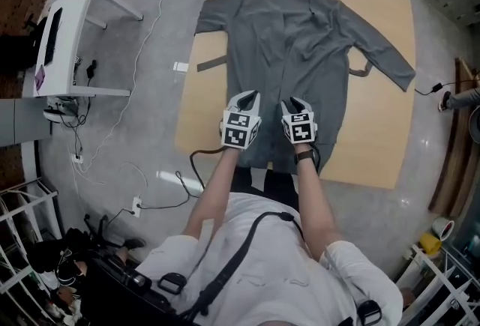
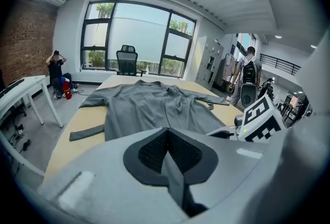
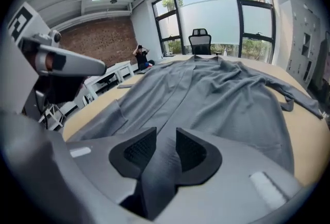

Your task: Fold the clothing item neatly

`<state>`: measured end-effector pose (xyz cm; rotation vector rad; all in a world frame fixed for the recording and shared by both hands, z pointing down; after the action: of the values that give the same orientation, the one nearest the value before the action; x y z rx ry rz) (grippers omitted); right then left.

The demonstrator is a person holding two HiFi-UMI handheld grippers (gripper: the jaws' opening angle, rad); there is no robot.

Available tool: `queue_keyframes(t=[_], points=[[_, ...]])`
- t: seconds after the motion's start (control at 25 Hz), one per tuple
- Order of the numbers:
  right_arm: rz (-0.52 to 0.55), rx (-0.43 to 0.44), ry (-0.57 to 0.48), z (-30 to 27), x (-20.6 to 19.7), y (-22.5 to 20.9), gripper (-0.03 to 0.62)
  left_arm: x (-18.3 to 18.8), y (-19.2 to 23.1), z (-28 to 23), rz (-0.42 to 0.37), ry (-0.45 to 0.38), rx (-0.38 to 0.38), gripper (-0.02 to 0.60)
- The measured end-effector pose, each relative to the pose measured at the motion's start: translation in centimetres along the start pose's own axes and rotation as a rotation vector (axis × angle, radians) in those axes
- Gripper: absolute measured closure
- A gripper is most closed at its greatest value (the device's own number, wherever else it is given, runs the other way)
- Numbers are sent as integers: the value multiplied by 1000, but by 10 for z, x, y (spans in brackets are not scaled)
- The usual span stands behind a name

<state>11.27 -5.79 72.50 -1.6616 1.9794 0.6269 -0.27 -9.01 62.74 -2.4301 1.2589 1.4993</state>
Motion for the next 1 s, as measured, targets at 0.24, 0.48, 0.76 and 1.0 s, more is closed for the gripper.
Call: queue_keyframes(t=[0.24,0.48,0.76,1.0], points=[[83,-84,71,-32,-15,1,541,-9,6,-11,-5,16,10,581],[96,-175,67,-22,-26,-3,579,-10,1,0,3,19,1,581],[-4,-134,7,-5,-5,-8,585,-8,4,4,25,20,4,581],[-115,-127,-81,24,15,-12,585,-29,13,5,63,53,46,581]])
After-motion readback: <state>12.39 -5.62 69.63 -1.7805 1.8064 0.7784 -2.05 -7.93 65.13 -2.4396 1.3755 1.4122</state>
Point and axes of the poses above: the fingertips, and each gripper's own axes: z backward along the fingers, y to its left, x out of its top, the point moved 2 cm from there along z, backward along the fingers, and after that the axes turned 15 degrees about -x, right-handed, at the moved point
